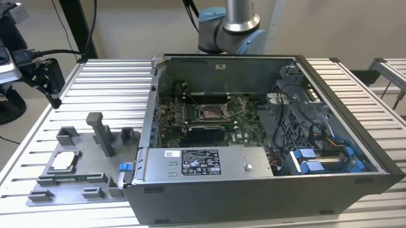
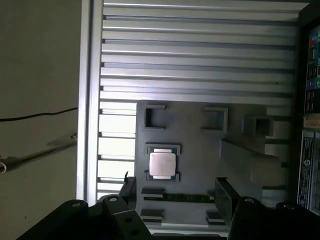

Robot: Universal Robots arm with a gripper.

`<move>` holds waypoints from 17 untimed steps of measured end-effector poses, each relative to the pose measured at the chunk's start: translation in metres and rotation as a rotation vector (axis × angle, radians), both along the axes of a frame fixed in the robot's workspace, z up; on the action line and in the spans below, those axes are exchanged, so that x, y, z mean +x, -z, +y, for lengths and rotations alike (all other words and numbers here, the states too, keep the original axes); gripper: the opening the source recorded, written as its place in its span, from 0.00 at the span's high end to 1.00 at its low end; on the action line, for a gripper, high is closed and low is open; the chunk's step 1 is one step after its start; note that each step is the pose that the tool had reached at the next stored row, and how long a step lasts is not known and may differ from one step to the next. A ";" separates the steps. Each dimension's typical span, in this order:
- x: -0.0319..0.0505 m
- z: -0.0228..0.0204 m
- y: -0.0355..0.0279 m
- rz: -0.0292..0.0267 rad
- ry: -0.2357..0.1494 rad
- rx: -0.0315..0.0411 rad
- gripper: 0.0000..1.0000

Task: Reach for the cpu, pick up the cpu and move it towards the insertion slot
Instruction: 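Pick up the cpu and move it towards the insertion slot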

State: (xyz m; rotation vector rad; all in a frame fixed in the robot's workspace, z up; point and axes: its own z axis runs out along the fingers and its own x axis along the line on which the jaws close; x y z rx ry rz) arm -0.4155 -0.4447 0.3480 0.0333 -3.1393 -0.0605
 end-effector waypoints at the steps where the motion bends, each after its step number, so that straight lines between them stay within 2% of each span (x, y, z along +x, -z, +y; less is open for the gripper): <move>1: 0.0000 0.0000 0.0009 -0.0001 0.000 0.0001 0.00; 14: -0.0003 0.0000 0.0127 -0.0001 0.000 0.0001 0.00; 17: -0.0003 0.0001 0.0133 0.0002 0.000 -0.0001 0.00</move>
